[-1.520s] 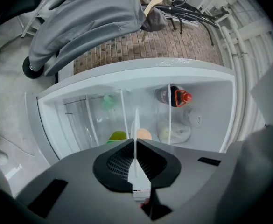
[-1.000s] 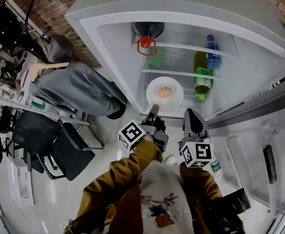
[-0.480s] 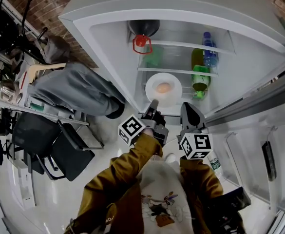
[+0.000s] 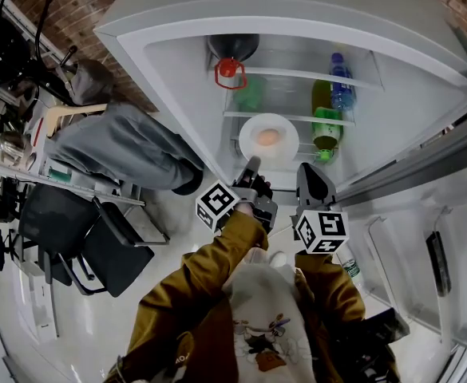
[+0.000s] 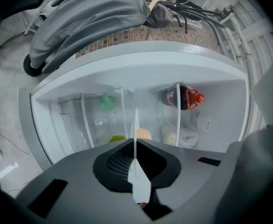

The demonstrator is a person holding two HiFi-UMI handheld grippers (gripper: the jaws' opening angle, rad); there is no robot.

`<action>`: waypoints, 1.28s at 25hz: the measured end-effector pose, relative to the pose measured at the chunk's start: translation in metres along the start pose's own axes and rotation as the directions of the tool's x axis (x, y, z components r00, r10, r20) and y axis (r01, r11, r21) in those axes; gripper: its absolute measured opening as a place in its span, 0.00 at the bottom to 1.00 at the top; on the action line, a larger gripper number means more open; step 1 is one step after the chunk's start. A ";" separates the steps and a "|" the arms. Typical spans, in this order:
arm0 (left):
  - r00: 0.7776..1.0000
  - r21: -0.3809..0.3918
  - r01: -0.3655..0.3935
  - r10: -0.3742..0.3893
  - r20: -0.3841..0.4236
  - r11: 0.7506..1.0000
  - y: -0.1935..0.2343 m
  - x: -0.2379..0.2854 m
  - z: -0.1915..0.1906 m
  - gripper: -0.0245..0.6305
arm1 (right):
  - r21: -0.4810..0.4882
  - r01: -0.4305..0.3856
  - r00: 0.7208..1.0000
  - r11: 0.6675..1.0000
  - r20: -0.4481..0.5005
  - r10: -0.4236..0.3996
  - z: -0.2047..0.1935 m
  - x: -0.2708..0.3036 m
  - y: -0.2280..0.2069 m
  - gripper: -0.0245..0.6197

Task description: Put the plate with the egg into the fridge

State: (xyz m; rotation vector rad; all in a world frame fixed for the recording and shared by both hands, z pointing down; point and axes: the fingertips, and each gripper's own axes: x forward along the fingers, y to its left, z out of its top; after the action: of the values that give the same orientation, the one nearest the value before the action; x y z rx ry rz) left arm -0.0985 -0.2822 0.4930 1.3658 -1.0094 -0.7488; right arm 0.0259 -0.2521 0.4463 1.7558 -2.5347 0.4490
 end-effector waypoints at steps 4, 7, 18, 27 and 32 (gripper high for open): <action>1.000 0.005 0.000 0.000 0.011 1.000 0.002 0.007 0.004 0.07 | -0.016 0.010 1.000 1.000 0.012 -0.009 0.002 0.005 -0.006 0.05; 1.000 0.001 -0.006 0.006 0.011 1.000 0.004 0.011 0.003 0.07 | -0.026 0.017 1.000 1.000 0.016 -0.017 0.004 0.008 -0.009 0.05; 1.000 -0.012 -0.005 0.005 0.014 1.000 0.006 0.022 0.004 0.07 | -0.057 0.023 1.000 0.998 0.015 -0.022 0.007 0.023 -0.015 0.05; 1.000 -0.020 -0.001 0.002 0.017 1.000 0.003 0.035 0.007 0.07 | -0.064 0.027 1.000 0.998 0.013 -0.026 0.009 0.030 -0.020 0.05; 1.000 -0.022 -0.001 0.001 0.015 1.000 0.002 0.042 0.006 0.07 | -0.065 0.031 0.999 0.997 0.010 -0.030 0.008 0.034 -0.026 0.05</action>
State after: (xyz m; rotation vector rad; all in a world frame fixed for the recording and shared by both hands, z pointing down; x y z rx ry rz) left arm -0.0869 -0.3223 0.5005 1.3420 -1.0108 -0.7684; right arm 0.0384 -0.2934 0.4505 1.7755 -2.4950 0.3536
